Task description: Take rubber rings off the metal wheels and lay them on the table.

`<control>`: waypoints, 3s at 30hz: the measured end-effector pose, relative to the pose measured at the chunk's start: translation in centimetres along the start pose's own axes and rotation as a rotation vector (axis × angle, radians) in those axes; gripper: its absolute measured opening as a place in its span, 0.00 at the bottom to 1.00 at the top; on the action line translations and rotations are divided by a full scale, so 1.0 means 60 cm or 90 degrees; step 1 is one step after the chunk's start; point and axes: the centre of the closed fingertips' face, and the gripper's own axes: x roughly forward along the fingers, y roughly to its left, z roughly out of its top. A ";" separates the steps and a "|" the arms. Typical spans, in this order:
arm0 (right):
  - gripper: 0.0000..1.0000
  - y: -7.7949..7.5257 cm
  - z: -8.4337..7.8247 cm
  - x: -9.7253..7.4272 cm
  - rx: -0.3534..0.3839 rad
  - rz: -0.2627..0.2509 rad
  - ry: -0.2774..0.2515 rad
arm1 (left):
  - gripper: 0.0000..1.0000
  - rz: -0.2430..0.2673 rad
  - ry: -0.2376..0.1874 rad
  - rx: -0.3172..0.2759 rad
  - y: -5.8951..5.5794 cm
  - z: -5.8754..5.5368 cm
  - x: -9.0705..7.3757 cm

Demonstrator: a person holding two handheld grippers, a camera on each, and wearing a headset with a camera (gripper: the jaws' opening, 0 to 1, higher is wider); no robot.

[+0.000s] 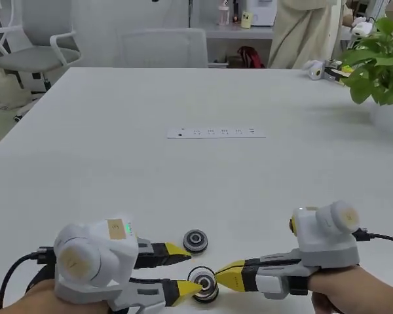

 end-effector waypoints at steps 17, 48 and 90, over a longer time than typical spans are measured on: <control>0.00 0.012 0.011 -0.001 0.003 0.012 -0.007 | 0.50 0.050 -0.038 -0.041 0.023 -0.005 -0.070; 0.00 0.022 0.051 0.062 -0.017 0.012 -0.024 | 0.66 0.100 -0.033 -0.045 0.038 -0.035 -0.140; 0.21 -0.006 0.029 0.119 -0.116 -0.057 0.028 | 0.65 0.114 -0.025 -0.061 0.052 -0.048 -0.143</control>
